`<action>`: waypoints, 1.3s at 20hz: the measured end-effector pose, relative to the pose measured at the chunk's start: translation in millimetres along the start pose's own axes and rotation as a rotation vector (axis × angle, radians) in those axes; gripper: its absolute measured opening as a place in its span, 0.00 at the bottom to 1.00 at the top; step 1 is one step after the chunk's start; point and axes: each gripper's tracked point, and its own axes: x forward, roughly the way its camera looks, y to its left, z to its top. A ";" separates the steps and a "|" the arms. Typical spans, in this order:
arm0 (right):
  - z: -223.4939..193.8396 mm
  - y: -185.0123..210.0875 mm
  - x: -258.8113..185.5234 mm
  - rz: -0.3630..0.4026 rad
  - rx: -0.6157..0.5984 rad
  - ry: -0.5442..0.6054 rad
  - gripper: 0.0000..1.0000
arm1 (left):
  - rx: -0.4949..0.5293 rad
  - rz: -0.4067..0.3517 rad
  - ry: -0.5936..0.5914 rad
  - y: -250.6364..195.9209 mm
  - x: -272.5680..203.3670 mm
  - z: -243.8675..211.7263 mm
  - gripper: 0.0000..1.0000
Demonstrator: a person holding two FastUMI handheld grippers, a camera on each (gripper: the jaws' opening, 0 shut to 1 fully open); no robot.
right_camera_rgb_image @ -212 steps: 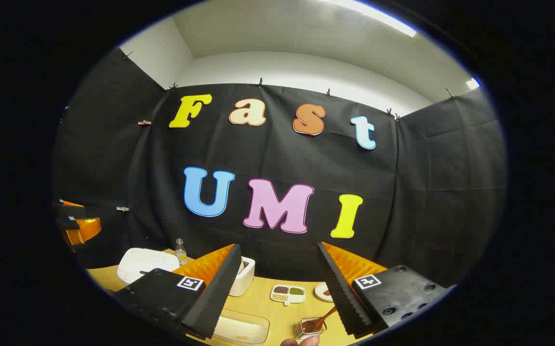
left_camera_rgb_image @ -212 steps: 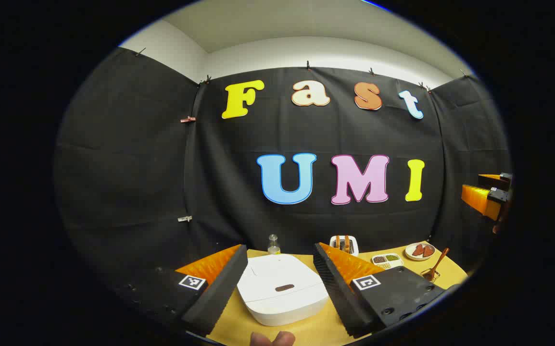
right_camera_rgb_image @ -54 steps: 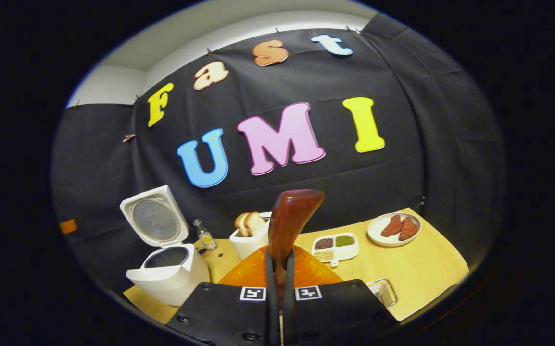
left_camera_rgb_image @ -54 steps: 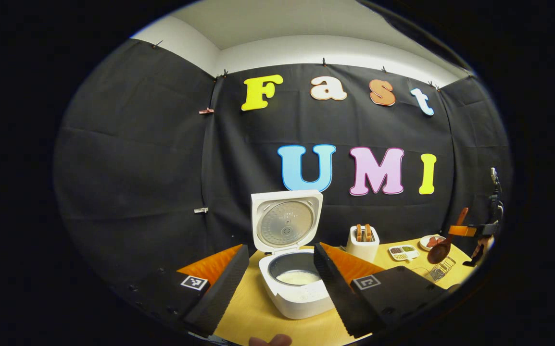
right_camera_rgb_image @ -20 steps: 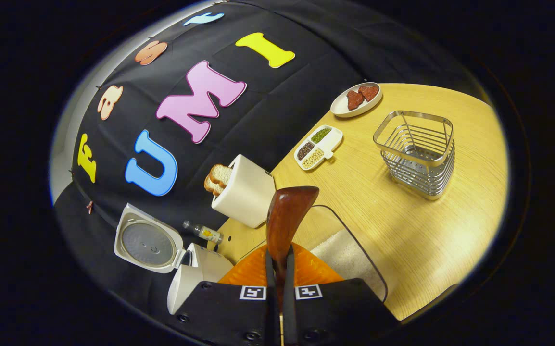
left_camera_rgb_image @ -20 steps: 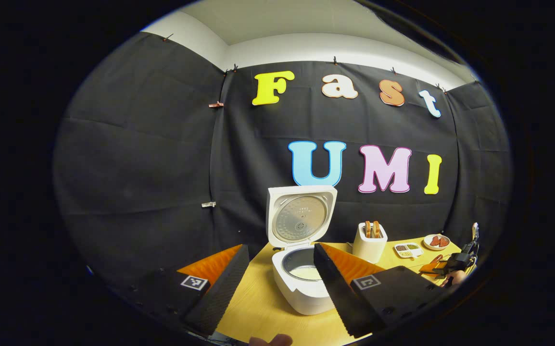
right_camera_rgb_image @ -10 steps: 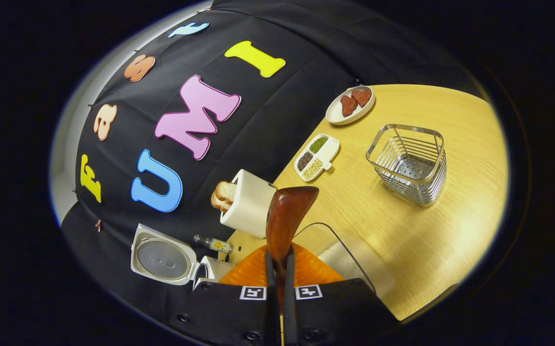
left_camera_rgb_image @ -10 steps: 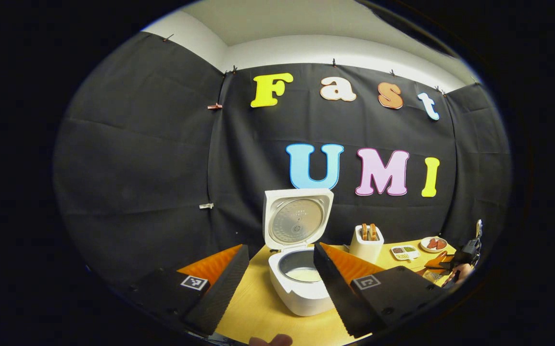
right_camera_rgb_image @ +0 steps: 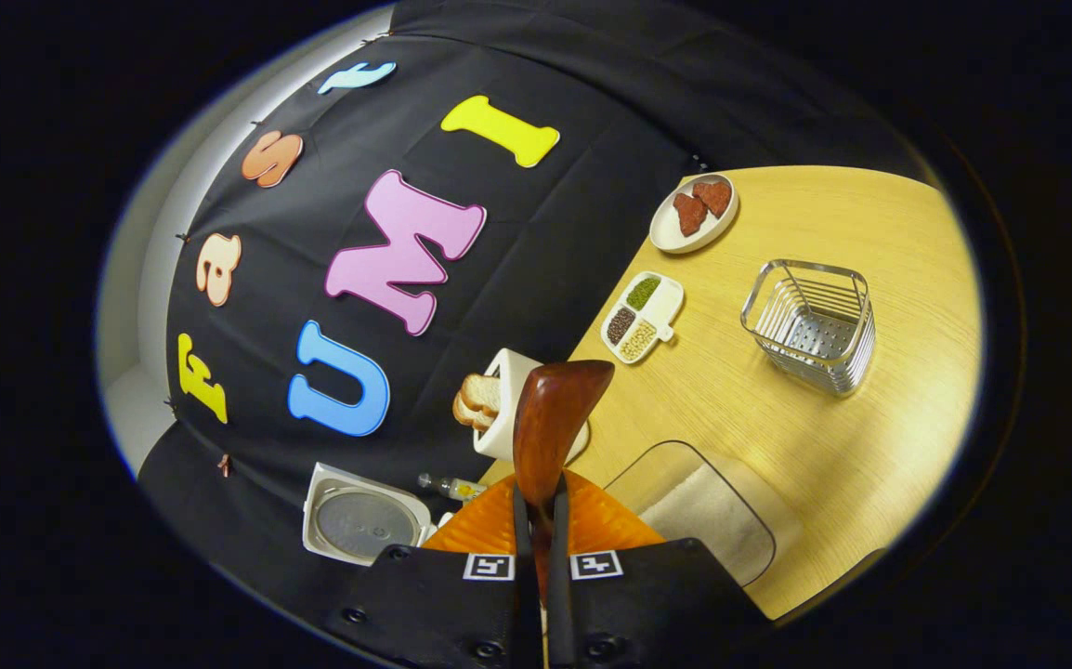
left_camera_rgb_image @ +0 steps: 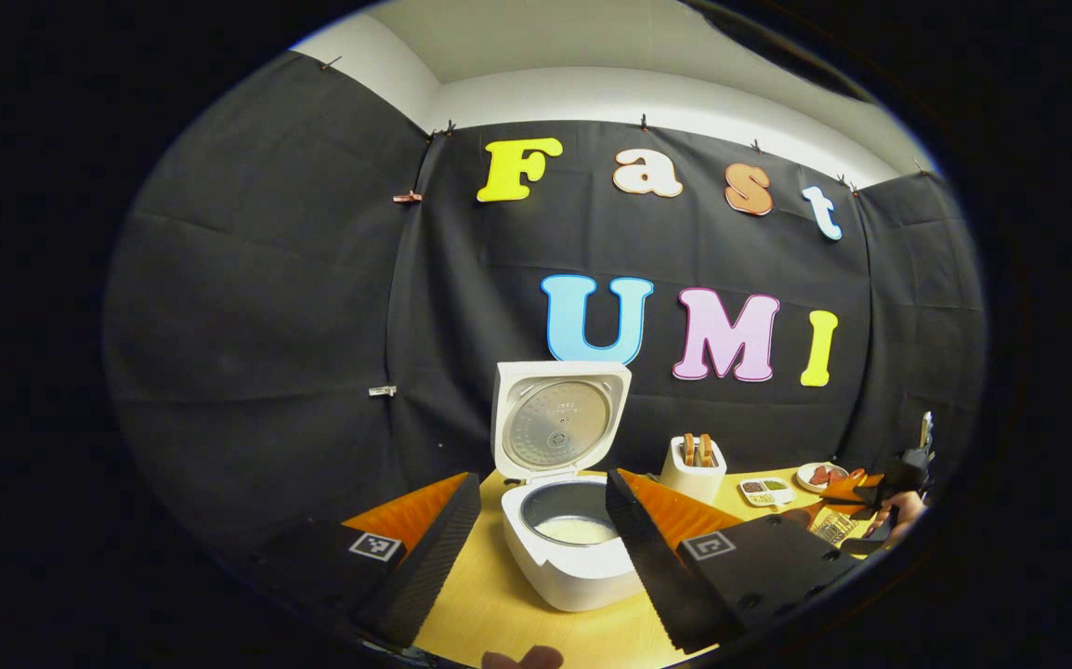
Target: Close the left gripper, press the button to open the rice cooker; take a wooden spoon from the chopstick holder with the right hand, scoop a spoonful of rice and pour it into the rice cooker, then put the wooden spoon back into the chopstick holder.
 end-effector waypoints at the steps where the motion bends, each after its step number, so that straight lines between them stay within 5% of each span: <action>1: 1.9 14.7 -3.8 0.022 0.009 -0.001 0.07 | 0.005 0.001 0.002 1.9 0.9 -0.9 0.94; 8: -9.3 120.8 0.2 0.122 -0.019 0.015 0.07 | -0.022 0.001 0.007 15.7 3.7 -3.1 0.94; 17: -98.3 209.7 62.7 0.193 -0.074 0.103 0.07 | -0.021 0.024 0.022 44.9 5.5 -13.1 0.94; 26: -164.5 225.8 117.4 0.183 -0.444 0.095 0.07 | -0.039 0.071 0.057 74.3 6.3 -28.8 0.94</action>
